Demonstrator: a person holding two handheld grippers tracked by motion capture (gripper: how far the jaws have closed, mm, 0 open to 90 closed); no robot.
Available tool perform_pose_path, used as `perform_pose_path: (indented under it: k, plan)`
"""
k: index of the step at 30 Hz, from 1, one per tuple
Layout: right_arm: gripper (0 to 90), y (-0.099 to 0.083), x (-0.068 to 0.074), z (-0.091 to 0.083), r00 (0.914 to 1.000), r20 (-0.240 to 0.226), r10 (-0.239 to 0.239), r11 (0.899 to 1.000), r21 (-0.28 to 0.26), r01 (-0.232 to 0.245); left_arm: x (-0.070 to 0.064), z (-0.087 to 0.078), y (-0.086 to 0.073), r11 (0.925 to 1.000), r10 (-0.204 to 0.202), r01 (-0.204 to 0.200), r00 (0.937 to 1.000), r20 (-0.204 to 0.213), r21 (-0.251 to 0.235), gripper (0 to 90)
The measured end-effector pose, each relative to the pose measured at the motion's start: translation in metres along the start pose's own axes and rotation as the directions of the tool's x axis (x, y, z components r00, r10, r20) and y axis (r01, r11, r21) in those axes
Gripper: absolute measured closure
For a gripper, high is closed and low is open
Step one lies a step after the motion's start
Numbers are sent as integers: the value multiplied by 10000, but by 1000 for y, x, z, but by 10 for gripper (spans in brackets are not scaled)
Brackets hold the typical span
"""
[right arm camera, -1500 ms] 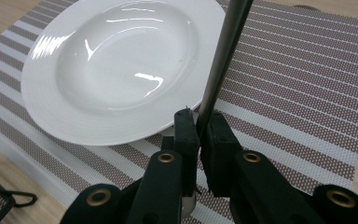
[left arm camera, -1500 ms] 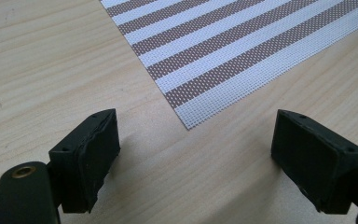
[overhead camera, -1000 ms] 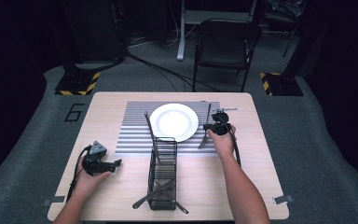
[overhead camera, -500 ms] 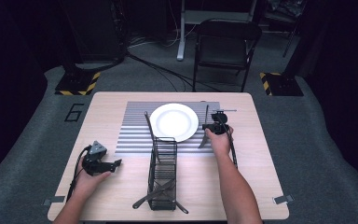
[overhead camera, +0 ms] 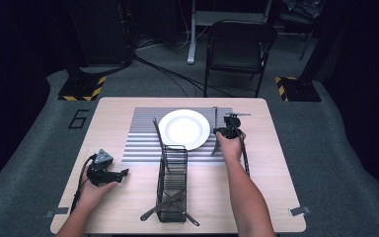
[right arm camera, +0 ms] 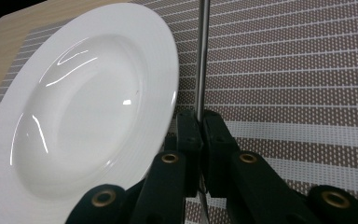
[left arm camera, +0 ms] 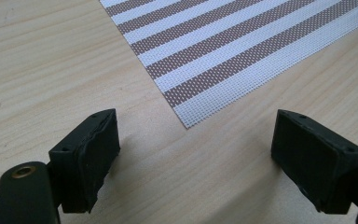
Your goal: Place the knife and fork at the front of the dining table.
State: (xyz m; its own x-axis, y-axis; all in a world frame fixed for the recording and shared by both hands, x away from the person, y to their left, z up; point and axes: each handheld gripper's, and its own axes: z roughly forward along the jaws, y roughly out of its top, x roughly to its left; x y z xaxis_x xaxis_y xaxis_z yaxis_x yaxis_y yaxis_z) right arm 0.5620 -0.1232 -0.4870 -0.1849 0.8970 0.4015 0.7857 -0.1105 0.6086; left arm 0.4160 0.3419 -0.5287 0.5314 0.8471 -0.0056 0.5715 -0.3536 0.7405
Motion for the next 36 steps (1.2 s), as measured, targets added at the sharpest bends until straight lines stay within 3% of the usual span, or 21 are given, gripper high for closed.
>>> perform_pose_path:
  k: [3,5,16,25,36]
  plan:
    - [875,-1,-2,2,9990,137,418,9990,158,-420,0,0,0,10000,1,-1,10000,4,3,152]
    - [875,-1,-6,4,9981,359,503,9984,243,-511,0,0,0,10000,3,-3,10000,4,2,152]
    - [869,-3,-14,13,9924,519,1120,9936,95,-1126,0,0,0,10000,6,-6,10000,6,3,152]
    - [864,-7,-15,21,9908,722,1144,9932,122,-1156,0,0,0,10000,8,-8,10000,7,4,152]
    - [874,-6,-16,18,9864,1037,1273,9919,-141,-1265,0,0,0,10000,-3,3,10000,7,-2,152]
